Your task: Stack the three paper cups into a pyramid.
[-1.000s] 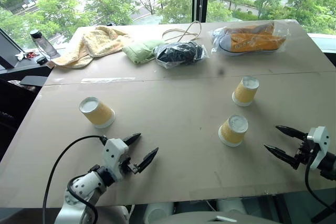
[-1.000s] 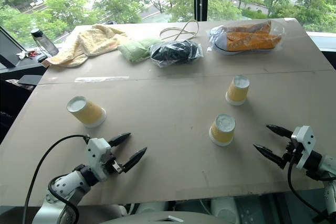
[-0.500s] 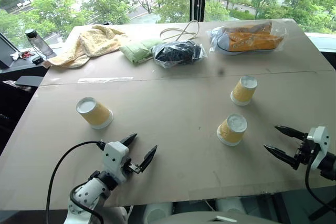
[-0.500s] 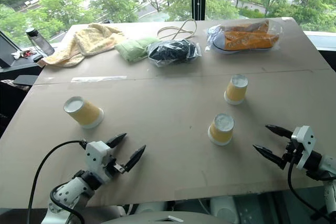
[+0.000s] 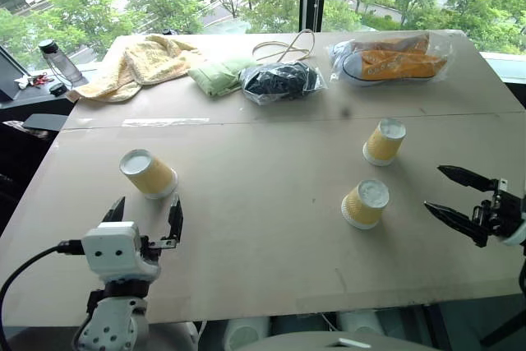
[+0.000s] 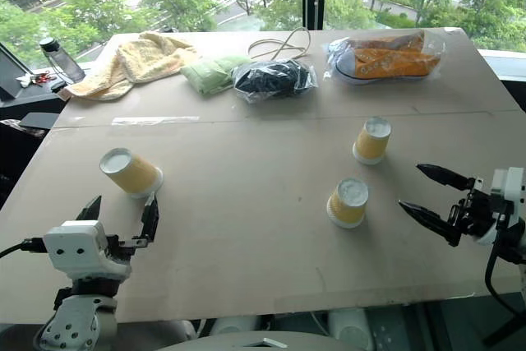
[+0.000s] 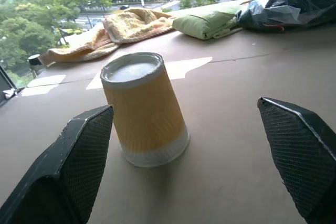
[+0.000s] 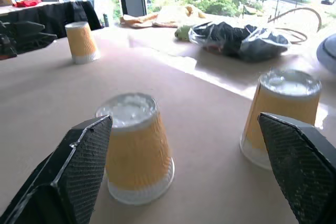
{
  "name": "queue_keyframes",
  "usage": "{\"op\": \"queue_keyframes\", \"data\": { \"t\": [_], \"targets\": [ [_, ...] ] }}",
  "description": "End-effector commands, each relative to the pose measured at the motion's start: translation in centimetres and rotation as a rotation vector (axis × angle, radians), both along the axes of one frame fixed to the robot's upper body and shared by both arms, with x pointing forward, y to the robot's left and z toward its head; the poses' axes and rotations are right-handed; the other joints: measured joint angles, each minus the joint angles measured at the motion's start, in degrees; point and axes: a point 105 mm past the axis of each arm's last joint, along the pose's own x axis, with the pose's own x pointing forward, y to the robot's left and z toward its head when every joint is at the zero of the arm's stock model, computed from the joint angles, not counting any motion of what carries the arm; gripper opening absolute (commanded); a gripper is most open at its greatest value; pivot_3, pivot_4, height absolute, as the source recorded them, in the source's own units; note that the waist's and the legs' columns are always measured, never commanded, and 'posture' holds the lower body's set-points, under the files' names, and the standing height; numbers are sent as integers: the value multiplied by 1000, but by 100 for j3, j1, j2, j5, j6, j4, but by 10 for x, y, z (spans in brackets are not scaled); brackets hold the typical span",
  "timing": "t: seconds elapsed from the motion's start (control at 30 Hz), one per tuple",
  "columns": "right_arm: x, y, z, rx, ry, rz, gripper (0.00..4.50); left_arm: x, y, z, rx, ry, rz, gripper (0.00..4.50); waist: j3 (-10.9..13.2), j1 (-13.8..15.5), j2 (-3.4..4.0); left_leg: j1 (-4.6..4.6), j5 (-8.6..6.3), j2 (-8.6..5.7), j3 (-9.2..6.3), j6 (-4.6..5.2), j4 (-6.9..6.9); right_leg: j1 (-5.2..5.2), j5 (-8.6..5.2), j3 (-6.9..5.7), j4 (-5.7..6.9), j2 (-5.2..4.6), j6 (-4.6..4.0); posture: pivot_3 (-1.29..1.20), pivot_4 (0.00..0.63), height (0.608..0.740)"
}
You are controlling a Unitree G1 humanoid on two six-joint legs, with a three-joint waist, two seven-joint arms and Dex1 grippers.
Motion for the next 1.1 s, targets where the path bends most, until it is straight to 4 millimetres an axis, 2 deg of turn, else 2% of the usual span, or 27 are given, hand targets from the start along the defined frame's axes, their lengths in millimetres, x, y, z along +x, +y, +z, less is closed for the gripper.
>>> {"op": "queue_keyframes", "data": {
  "t": [0.03,0.13,0.53,0.7,0.8,1.1],
  "targets": [
    [-11,4,12,2,-18,52,4385,6,11,7,25,-25,29,4500,-1,32,-12,-1,0,0,0,0,0,0,1,-6,0,0,1,0,150,740],
    [-17,4,18,14,-19,88,4385,13,20,10,29,-39,44,4500,-1,45,-13,-1,0,-1,4,0,1,0,2,-13,-2,-2,3,0,150,740],
    [-37,16,27,-4,-37,177,4385,38,29,5,23,-40,41,4500,-2,46,-12,4,0,1,2,0,3,1,2,-14,11,-1,2,0,150,740],
    [-38,19,35,20,-123,199,4385,49,29,4,19,-45,27,4500,-4,40,-17,5,0,1,2,0,4,1,3,-15,14,-1,3,0,150,740],
    [-36,15,35,-33,-161,201,4385,55,27,5,13,-49,4,4500,-4,43,-17,6,0,1,3,0,4,0,3,-15,17,-1,3,0,150,740],
    [-37,12,30,-57,-142,201,4385,59,27,9,-30,-67,26,4500,-5,45,-17,6,0,2,1,-1,6,1,3,-12,22,-5,4,0,150,740]
  ]
}}
